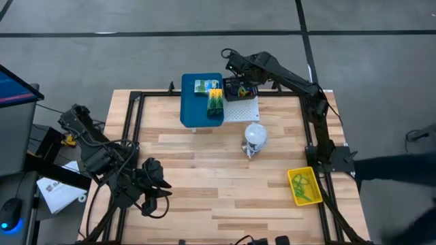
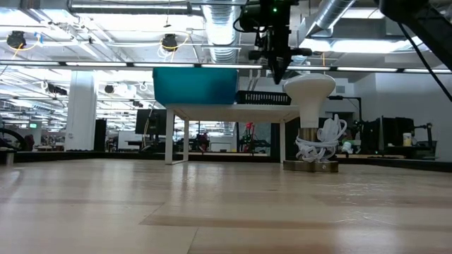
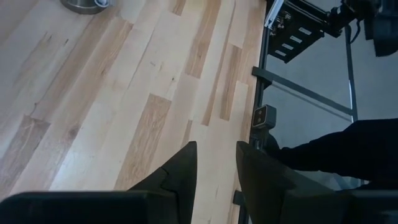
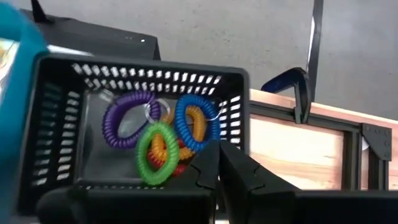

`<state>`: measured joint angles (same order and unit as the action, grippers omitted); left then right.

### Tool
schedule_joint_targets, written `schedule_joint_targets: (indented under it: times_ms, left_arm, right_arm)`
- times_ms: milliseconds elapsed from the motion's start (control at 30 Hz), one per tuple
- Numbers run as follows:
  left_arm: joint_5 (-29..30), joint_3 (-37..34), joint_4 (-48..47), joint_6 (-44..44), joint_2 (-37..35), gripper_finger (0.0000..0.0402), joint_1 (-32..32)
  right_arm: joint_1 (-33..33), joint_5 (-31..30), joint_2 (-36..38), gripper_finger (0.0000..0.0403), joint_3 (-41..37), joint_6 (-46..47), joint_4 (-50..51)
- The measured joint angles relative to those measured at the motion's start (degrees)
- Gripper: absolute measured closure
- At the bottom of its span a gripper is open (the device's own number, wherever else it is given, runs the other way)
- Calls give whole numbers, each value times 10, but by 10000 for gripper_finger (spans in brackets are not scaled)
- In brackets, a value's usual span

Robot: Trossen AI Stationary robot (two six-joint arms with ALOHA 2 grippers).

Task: Pick & Place Office Desk Supplies
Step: Adjust the blue bin

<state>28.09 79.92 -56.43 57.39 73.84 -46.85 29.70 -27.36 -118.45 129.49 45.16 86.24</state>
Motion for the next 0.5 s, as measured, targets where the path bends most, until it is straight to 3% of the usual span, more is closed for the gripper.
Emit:
schedule_joint_targets:
  times_ms: [333, 500]
  left_arm:
    - [2, 0, 0, 9, 0, 296, 0]
    - [44, 0, -44, 72, 0, 296, 19]
  right_arm:
    - [-19, -4, 5, 401, -5, -10, -17]
    - [-49, -29, 36, 401, -5, -23, -20]
